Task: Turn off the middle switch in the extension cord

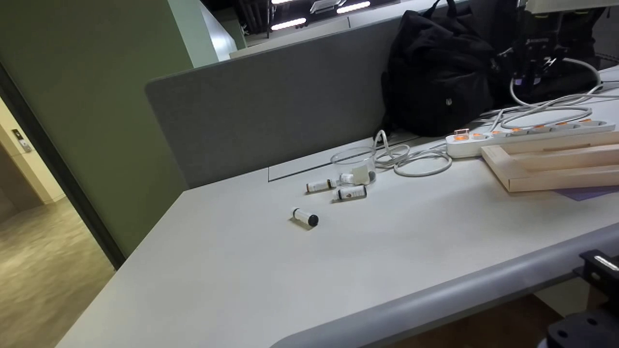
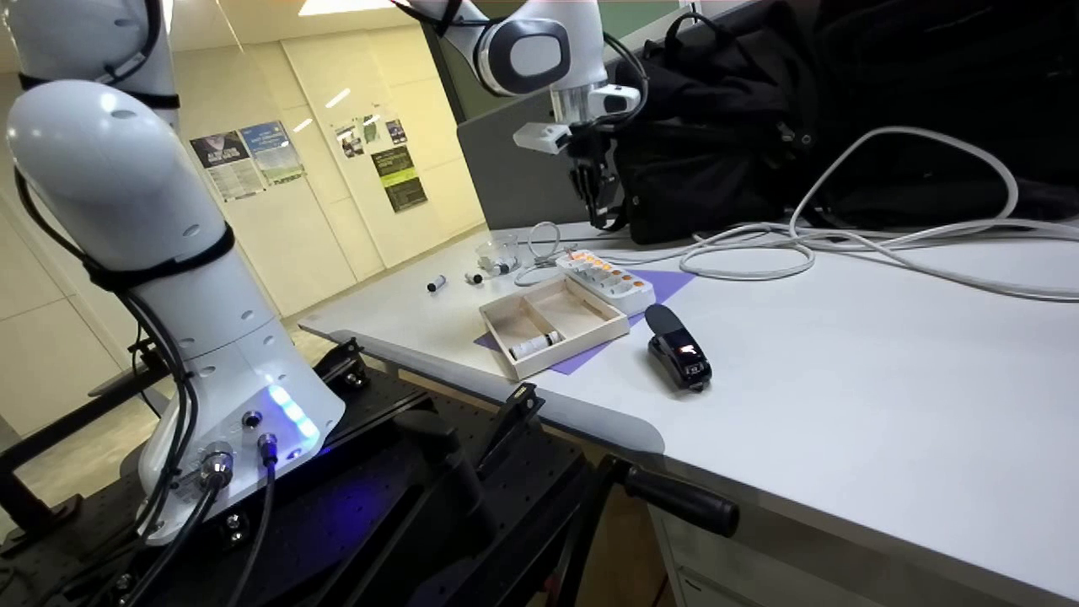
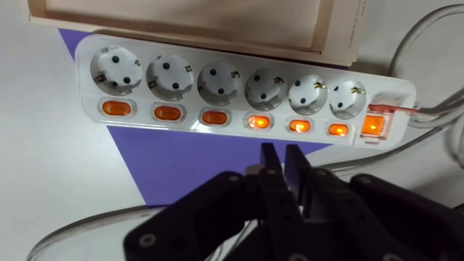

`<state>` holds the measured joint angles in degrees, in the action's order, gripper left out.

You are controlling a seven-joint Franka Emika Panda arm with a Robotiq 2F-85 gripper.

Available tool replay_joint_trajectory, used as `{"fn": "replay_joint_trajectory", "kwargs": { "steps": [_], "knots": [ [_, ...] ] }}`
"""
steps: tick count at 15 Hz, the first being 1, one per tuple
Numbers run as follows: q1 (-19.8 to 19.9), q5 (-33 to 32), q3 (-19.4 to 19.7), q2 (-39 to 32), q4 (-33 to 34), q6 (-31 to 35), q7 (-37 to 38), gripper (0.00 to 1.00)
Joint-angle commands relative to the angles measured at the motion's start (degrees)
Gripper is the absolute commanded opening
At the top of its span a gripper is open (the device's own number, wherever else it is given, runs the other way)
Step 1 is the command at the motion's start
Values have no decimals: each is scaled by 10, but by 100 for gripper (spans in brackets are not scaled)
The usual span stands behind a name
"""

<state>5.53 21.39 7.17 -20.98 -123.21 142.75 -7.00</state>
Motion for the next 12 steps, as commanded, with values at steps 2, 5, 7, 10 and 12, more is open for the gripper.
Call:
{"fn": "replay_joint_trajectory", "kwargs": {
  "steps": [2,5,7,10,12],
  "knots": [
    [6,-40,-4,-25,7,28,72,0],
    [9,-42,-5,-45,12,56,85,0],
    [10,-44,-6,-56,13,67,92,0],
    [8,-47,-6,-70,16,75,101,0],
    [7,-52,-7,-78,18,79,108,0]
  ]
}}
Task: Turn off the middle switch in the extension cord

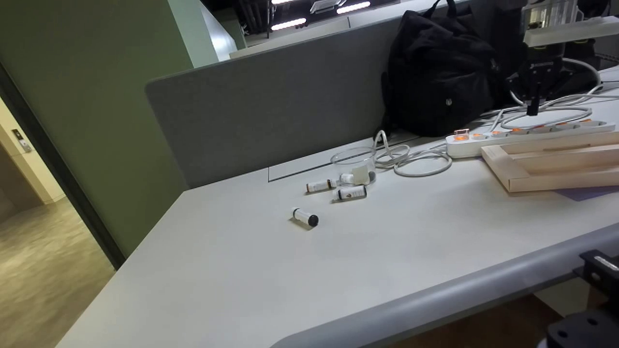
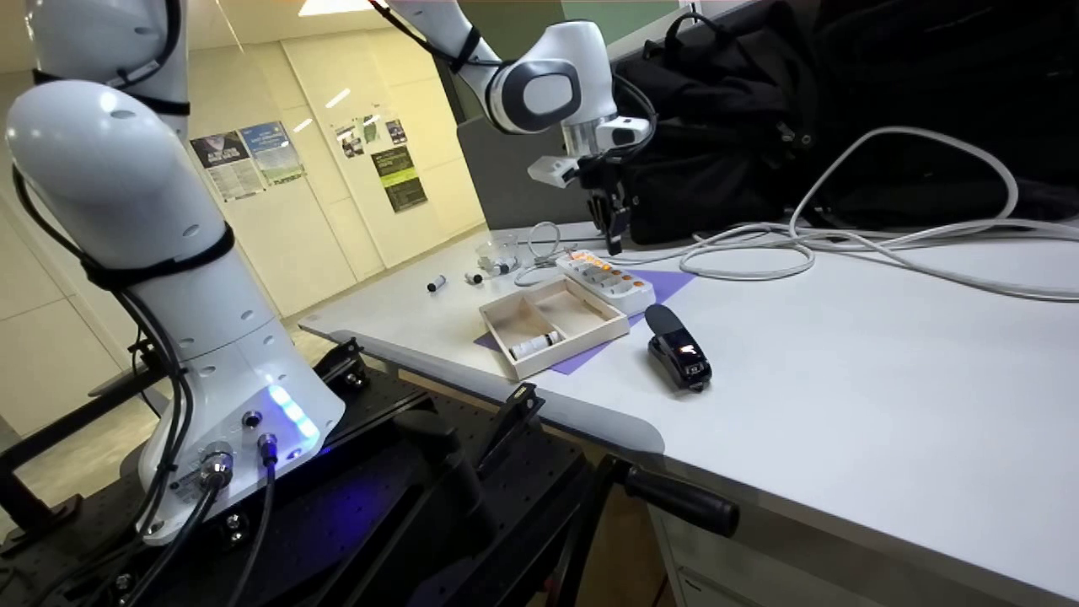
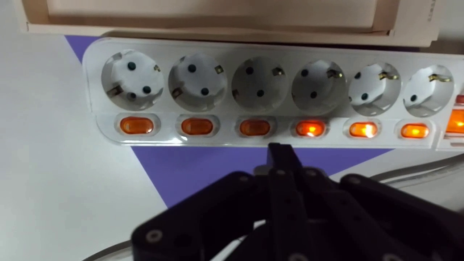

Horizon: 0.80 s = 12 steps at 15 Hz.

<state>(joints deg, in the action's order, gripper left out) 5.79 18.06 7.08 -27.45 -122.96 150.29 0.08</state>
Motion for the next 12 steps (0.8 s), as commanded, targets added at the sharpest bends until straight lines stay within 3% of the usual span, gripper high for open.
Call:
{"fn": "replay_joint_trajectory", "kwargs": {
  "steps": [1,12],
  "knots": [
    [4,-21,-7,-18,17,7,39,0],
    [0,-19,-21,-44,41,11,61,0]
  ]
}}
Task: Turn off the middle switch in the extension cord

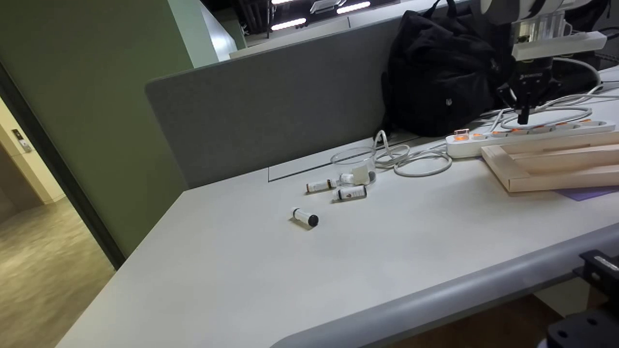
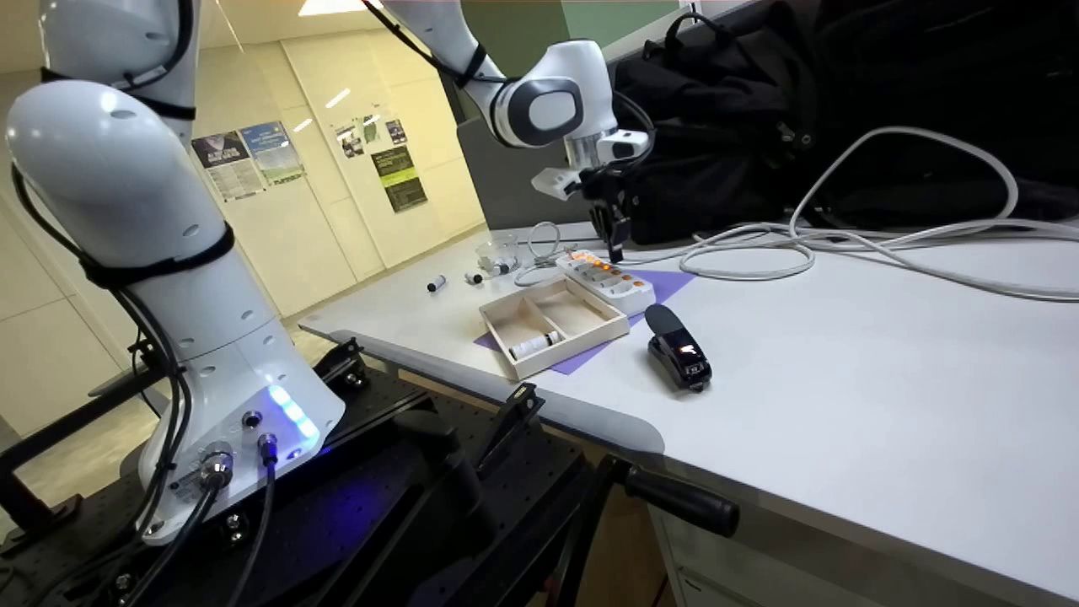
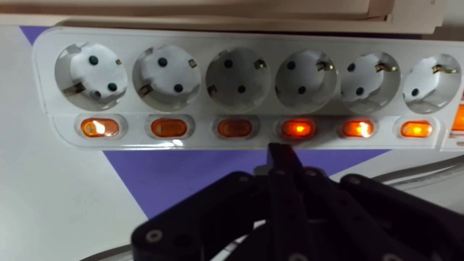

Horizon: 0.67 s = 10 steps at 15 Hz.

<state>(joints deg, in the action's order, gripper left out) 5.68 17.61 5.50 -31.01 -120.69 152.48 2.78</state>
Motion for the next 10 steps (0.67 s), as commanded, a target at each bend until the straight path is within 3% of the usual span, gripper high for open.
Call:
{"fn": "replay_joint_trajectory", "kwargs": {
  "steps": [1,10],
  "knots": [
    [1,-15,-6,-9,19,-11,35,0],
    [-6,-24,-8,-18,22,-20,45,0]
  ]
}}
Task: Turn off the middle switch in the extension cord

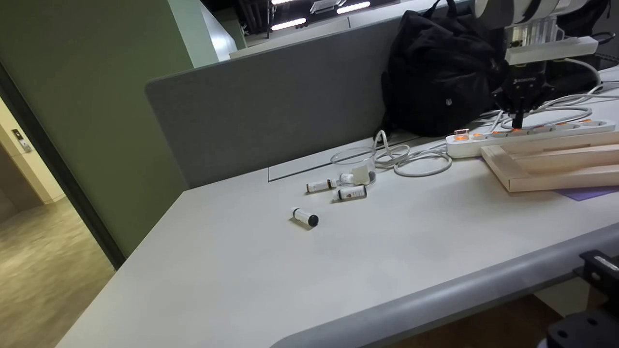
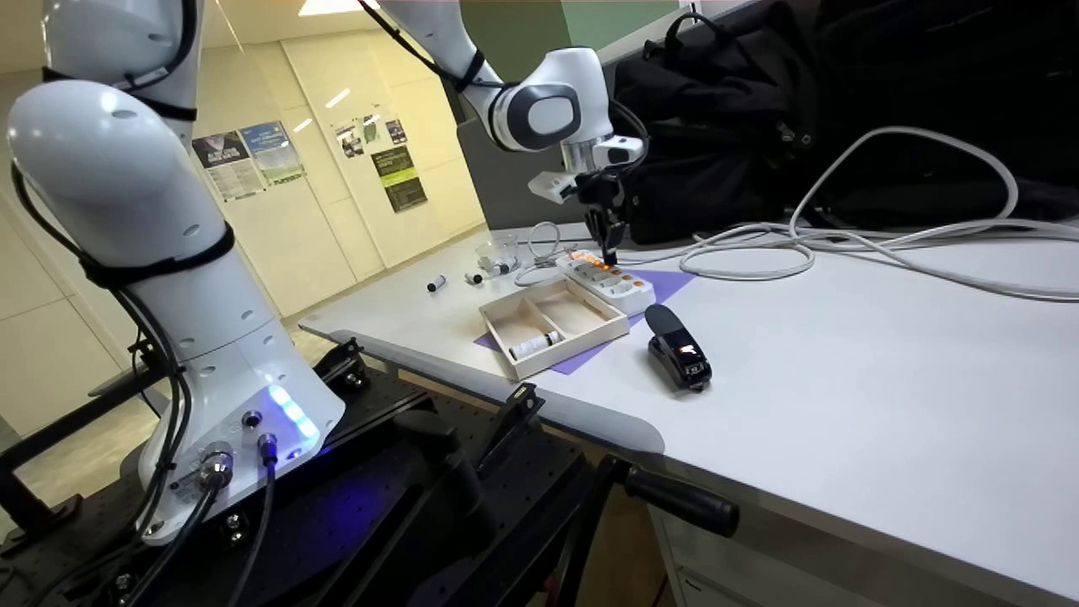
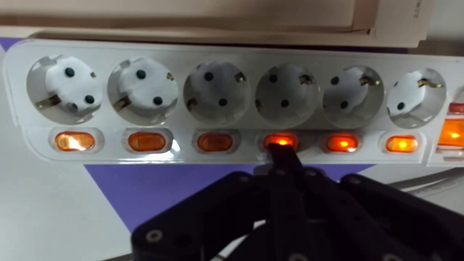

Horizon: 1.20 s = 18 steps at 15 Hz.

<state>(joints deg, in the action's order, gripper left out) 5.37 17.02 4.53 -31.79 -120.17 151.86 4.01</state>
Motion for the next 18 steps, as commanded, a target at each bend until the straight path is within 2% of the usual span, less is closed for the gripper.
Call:
{"fn": "replay_joint_trajectory", "kwargs": {
  "steps": [1,14,18],
  "knots": [
    [-3,-20,2,-12,18,-14,35,0],
    [-29,-31,-12,-15,14,-4,41,0],
    [-32,-47,-12,39,18,-19,29,0]
  ]
}}
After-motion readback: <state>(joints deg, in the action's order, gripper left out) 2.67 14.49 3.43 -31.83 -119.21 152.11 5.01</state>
